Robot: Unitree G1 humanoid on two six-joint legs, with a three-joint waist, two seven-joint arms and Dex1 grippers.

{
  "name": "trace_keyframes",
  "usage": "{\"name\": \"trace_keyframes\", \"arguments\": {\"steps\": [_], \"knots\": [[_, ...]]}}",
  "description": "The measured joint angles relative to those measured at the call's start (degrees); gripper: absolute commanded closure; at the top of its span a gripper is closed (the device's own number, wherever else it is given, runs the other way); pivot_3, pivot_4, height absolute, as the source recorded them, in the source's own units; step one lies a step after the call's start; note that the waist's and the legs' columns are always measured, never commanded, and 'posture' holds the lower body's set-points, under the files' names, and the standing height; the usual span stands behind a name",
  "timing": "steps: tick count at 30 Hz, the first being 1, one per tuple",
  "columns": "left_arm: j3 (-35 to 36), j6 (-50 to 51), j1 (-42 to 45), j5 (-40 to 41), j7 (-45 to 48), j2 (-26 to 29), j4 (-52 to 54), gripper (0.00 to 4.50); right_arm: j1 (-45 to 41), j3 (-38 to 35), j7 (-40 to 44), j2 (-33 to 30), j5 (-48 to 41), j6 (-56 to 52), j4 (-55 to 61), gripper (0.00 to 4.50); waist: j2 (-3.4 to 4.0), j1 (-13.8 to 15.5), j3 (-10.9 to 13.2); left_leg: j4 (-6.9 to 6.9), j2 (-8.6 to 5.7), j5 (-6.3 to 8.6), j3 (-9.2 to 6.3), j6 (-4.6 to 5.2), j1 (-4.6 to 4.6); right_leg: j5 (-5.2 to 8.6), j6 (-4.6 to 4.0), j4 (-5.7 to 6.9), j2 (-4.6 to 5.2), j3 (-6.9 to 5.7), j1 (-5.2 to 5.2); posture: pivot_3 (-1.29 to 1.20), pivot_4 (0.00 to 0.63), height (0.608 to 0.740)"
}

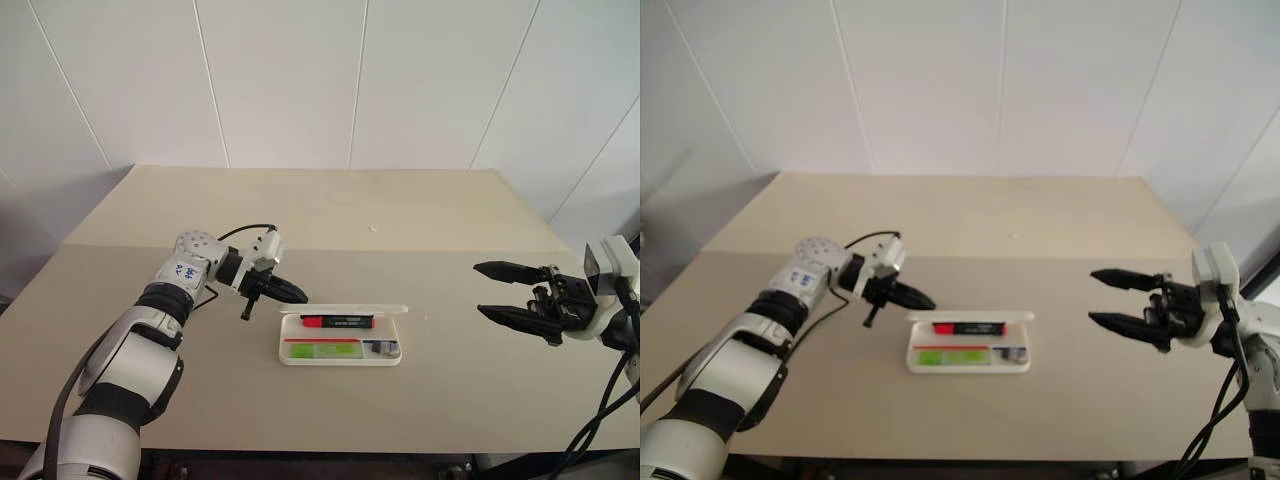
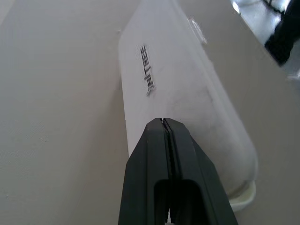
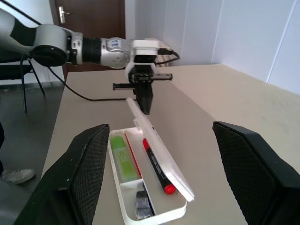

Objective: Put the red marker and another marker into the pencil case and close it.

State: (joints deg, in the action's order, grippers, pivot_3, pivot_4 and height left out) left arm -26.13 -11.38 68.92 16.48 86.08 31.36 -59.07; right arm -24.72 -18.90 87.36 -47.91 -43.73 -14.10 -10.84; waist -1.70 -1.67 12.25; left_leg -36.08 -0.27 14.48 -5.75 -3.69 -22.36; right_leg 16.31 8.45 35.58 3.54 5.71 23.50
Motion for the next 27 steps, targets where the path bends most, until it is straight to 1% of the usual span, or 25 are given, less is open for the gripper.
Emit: {"name": "trace_keyframes", "arguments": {"steps": [4,9,21,24,27], "knots": [[-0.9,-6.1,0.0,-4.5,0.0,-0.5,-0.3,4.48,-1.0,0.7,0.1,0.0,-0.1,0.5,-0.7,0.00,0.02,0.0,0.0,0.00,0.00,0.00,0.00,0.00,0.01,0.00,0.00,0.00,-0.01,0.00,0.00,0.00,0.150,0.740],[-0.9,-12.6,-1.4,-9.5,0.0,-2.9,0.6,4.48,-1.5,1.3,0.2,0.0,0.0,0.5,-0.7,0.00,0.02,0.0,0.0,0.00,0.00,0.00,0.00,0.00,0.00,0.00,0.00,0.00,0.00,0.00,-0.01,0.00,0.150,0.740],[0.2,-27.4,-1.4,-18.4,-1.0,-4.5,-0.1,4.48,-0.8,1.3,0.2,0.0,0.3,0.5,-0.3,0.00,0.08,0.0,0.0,-0.06,0.00,0.00,0.03,0.01,0.19,0.00,0.00,0.05,-0.01,0.05,-0.17,0.00,0.150,0.740],[0.4,-30.0,-1.1,-20.4,-2.2,-5.0,-0.4,4.48,-0.5,1.3,0.2,0.0,0.3,0.5,-0.1,0.00,0.15,0.0,-0.1,-0.13,-0.01,-0.01,0.03,0.02,0.26,-0.02,0.02,0.05,-0.01,0.06,-0.28,0.00,0.150,0.740],[2.1,-29.8,-1.4,-20.5,-2.1,-6.0,-1.5,4.48,0.0,1.3,0.2,0.0,0.3,0.5,0.2,0.00,0.15,0.1,-0.1,-0.18,-0.03,-0.03,0.03,0.06,0.30,-0.02,0.03,0.02,-0.01,0.06,-0.40,0.00,0.150,0.740]]}}
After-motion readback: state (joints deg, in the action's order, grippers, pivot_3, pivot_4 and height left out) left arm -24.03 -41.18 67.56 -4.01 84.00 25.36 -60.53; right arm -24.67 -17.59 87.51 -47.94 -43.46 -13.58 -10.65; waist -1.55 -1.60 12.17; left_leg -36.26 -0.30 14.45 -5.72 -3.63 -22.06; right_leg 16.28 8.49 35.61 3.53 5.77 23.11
